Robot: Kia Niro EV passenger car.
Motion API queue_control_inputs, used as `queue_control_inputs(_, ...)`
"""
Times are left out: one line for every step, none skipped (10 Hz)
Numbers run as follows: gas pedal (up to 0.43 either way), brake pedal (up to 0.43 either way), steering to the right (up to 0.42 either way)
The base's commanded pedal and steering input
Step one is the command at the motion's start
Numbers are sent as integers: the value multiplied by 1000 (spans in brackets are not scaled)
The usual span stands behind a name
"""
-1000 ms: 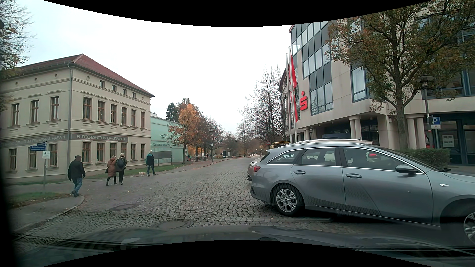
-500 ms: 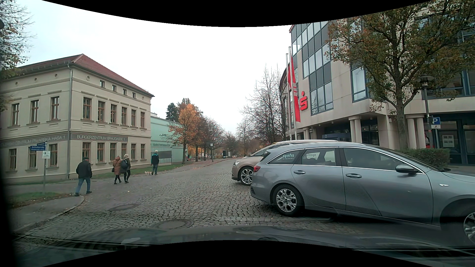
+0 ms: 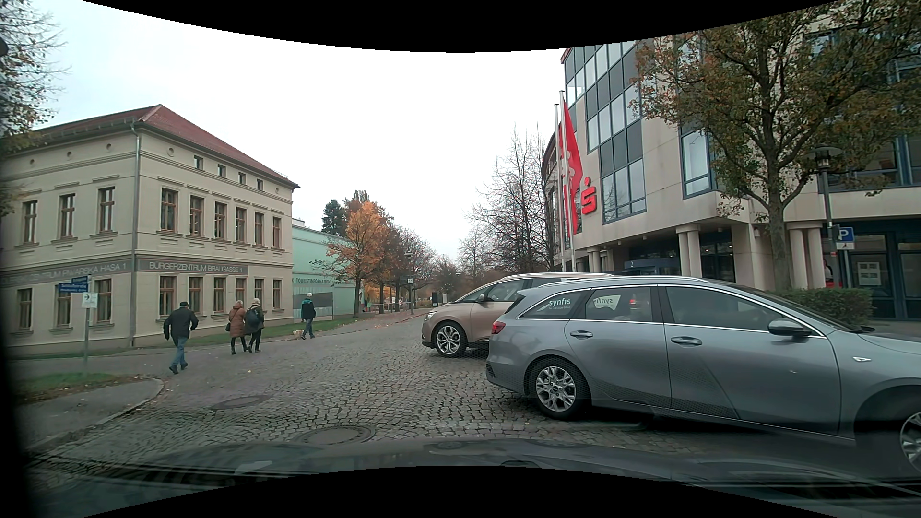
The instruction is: Follow the waypoints while adhering to traffic rules and regulations
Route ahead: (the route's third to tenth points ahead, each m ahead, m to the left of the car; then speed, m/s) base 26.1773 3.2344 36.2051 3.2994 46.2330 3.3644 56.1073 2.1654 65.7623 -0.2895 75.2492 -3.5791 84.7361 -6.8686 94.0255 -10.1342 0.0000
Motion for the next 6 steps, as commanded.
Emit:
queue_control_inputs(0,421,26)
queue_control_inputs(0,421,26)
queue_control_inputs(0,421,26)
queue_control_inputs(0,421,26)
queue_control_inputs(0,421,26)
queue_control_inputs(0,421,26)
